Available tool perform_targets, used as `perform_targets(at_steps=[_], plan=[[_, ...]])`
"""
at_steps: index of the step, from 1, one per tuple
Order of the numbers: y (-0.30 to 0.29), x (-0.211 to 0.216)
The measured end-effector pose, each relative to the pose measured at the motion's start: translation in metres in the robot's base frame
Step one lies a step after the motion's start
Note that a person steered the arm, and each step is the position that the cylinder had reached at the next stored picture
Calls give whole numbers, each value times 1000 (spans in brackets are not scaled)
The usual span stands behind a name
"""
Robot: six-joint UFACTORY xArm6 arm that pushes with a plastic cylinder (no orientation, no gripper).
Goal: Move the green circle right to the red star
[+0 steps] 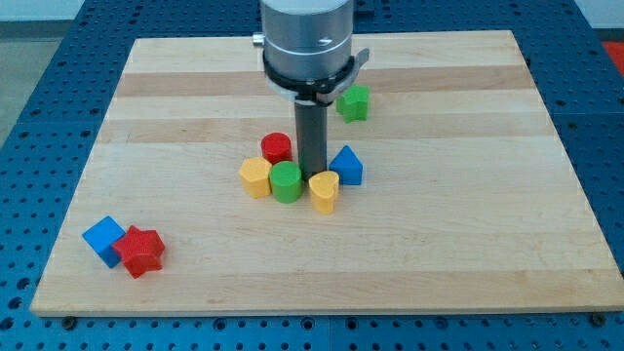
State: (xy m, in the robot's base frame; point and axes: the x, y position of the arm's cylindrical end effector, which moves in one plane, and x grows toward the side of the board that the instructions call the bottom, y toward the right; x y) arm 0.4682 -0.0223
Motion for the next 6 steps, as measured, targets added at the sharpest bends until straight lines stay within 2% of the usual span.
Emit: perform_targets(at_steps=[4,6], plan=[[-102,66],[-112,83]])
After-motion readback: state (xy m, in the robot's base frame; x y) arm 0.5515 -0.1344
